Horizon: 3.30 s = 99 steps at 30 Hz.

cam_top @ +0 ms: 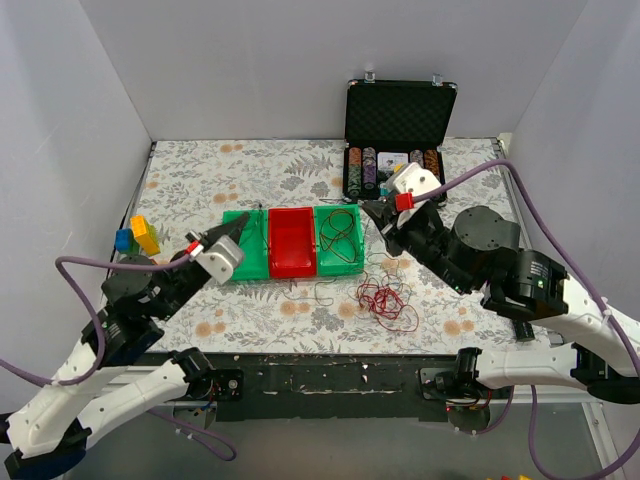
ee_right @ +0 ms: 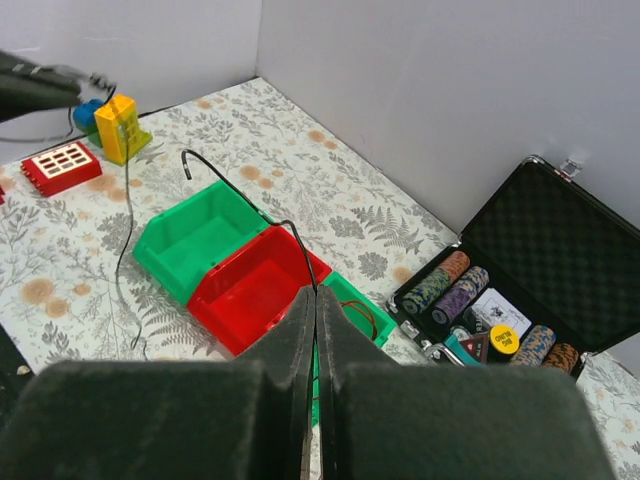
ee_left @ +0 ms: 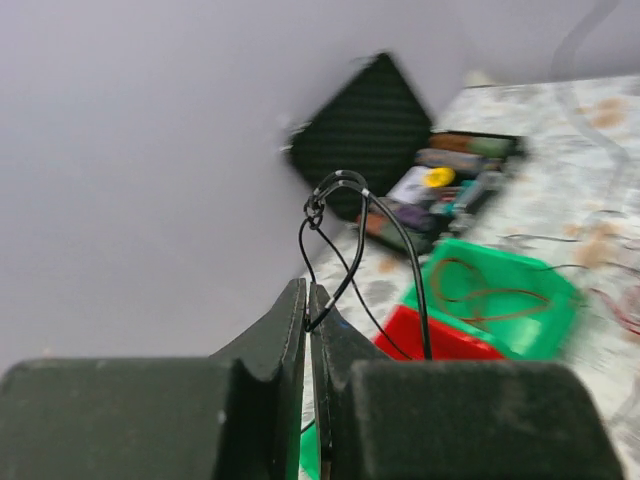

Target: Untangle the cables

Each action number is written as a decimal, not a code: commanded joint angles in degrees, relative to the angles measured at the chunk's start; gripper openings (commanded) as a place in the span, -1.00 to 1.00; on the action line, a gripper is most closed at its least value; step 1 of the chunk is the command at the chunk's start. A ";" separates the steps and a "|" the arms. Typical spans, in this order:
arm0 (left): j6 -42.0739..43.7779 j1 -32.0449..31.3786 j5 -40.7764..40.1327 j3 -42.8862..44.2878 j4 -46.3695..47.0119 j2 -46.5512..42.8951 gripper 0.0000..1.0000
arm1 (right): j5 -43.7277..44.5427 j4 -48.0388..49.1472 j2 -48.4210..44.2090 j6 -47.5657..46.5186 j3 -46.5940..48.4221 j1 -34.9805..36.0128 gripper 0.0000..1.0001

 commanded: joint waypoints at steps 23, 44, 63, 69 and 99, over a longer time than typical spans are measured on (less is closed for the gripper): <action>25.42 0.43 -27.61 7.09 65.54 17.73 -1.00 | -1.16 15.45 2.09 1.97 -5.58 -0.04 -0.97; 3.54 25.13 -18.38 -5.21 52.72 19.58 -1.00 | -3.80 13.60 -0.37 6.37 -6.29 0.05 -0.97; -3.24 26.71 -13.37 -23.32 46.81 22.91 -1.00 | -5.55 16.24 -0.63 8.39 -8.84 0.05 -0.97; -6.31 31.36 -13.37 -18.85 51.04 35.38 -1.00 | -6.96 18.08 -0.45 9.80 -9.89 0.05 -0.97; -10.35 34.88 2.99 -12.69 22.58 59.66 -0.76 | -6.70 23.27 3.85 9.62 -8.04 0.14 -0.97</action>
